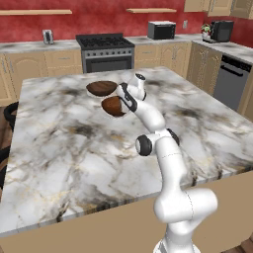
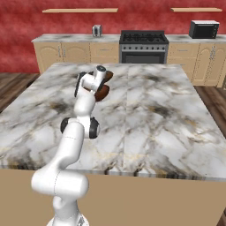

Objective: Move the bowls from the cabinet to the plates on the dining table.

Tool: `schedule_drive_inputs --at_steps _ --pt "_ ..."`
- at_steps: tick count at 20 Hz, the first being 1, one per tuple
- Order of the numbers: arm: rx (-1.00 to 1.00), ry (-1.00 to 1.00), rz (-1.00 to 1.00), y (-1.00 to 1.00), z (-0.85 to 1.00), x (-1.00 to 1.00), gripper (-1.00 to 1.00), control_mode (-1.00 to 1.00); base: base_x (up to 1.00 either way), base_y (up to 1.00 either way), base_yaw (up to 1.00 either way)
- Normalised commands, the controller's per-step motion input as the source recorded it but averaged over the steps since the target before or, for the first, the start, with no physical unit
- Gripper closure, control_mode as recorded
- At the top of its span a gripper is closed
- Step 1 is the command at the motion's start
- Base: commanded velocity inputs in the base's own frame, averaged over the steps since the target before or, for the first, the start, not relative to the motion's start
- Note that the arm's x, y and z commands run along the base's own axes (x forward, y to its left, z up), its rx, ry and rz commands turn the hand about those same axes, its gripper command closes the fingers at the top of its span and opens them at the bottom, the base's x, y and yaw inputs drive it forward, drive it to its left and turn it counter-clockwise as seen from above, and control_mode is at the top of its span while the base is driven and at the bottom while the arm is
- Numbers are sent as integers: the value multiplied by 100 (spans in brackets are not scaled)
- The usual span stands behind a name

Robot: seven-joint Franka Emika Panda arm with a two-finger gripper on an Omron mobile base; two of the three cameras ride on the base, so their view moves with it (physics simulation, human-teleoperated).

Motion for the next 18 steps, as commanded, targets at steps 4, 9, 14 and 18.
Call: schedule_drive_inputs --at_steps 4,9,14,18 --pt "0 0 0 0 5 -4 -100 -100 0 0 0" --pt "-5 -10 -2 0 52 -63 -100 -100 0 0 0" --pt "-8 -10 -5 -20 60 -87 -100 -100 0 0 0" --pt "0 -5 -11 -31 50 -100 -100 -100 0 0 0"
